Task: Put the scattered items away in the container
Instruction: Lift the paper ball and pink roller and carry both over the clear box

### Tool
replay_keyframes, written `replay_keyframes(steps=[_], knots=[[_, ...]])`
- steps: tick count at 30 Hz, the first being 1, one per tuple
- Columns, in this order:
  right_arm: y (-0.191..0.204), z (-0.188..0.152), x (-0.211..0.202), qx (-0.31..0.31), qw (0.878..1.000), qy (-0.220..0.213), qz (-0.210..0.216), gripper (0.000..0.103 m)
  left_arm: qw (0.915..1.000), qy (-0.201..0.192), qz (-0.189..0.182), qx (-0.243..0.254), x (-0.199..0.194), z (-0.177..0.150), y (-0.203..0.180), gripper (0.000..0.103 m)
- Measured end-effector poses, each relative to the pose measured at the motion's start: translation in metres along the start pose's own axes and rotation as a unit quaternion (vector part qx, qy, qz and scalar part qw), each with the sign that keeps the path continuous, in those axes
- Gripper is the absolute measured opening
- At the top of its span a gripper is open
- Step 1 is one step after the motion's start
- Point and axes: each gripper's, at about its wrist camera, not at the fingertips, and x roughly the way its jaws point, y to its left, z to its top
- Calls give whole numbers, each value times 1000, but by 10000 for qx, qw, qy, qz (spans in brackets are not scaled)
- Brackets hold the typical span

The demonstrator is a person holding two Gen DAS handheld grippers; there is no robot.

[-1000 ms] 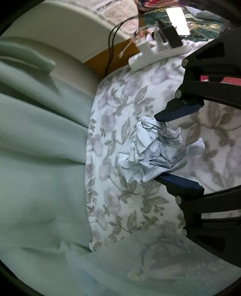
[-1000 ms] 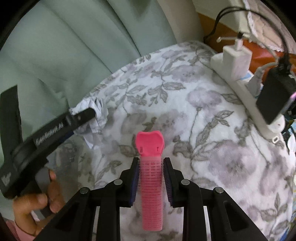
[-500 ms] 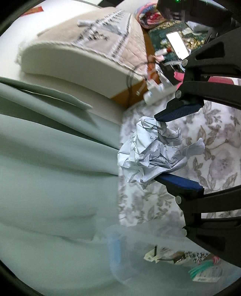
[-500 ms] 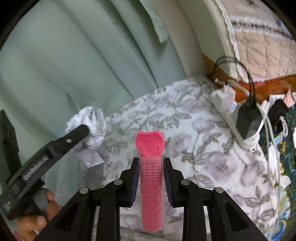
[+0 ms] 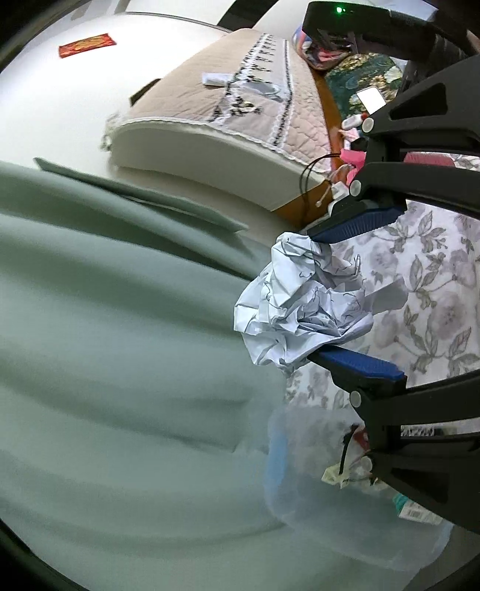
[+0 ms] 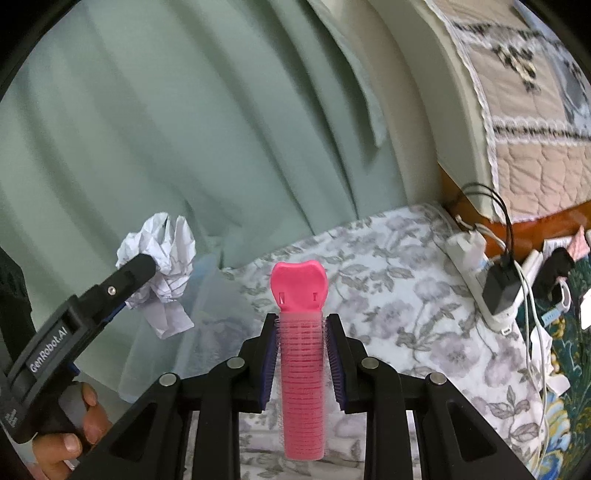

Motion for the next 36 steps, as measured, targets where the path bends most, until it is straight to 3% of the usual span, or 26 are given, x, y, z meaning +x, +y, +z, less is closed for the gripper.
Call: replay_keyframes(steps=[17, 29, 36], knots=[[87, 18, -14, -776, 9952, -235, 545, 28, 9947, -778, 457, -495, -68, 15, 78, 59], [154, 6, 28, -1461, 9851, 322, 852, 28, 9887, -791, 874, -928, -85, -8, 146, 60], [191, -9, 62, -1802, 9764, 683, 976, 28, 9874, -548, 997, -1098, -81, -21, 175, 60]])
